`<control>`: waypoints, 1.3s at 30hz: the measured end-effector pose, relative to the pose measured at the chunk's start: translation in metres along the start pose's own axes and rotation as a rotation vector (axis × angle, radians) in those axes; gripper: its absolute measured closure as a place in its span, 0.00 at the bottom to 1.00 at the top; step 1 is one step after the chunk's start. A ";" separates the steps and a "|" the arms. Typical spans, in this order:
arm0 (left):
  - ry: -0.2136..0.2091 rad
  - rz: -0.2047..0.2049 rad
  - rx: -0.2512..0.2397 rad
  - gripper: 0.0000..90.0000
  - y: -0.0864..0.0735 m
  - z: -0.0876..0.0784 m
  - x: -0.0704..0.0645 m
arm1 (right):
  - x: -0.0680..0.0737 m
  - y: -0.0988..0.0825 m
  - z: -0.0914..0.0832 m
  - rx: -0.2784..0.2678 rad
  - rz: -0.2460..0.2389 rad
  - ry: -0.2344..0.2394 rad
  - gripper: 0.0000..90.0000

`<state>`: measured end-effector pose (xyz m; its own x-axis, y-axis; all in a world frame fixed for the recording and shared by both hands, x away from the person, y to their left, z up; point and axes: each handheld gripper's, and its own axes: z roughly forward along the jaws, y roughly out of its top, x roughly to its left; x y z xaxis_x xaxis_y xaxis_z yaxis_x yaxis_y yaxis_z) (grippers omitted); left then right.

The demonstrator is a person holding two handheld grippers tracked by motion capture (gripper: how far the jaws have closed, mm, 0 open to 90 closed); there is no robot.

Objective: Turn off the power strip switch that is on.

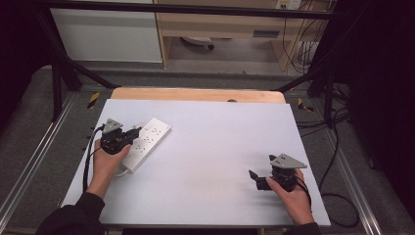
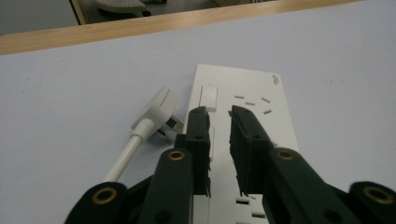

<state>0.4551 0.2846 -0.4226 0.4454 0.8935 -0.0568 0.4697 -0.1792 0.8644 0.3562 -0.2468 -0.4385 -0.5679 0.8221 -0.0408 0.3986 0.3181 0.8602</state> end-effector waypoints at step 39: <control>-0.073 -0.004 -0.142 0.09 0.014 0.001 -0.024 | 0.000 0.000 0.000 0.001 0.001 0.001 0.05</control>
<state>0.4520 0.2597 -0.4095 0.5008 0.8606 -0.0921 0.3613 -0.1112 0.9258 0.3564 -0.2472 -0.4388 -0.5680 0.8221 -0.0393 0.3997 0.3172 0.8600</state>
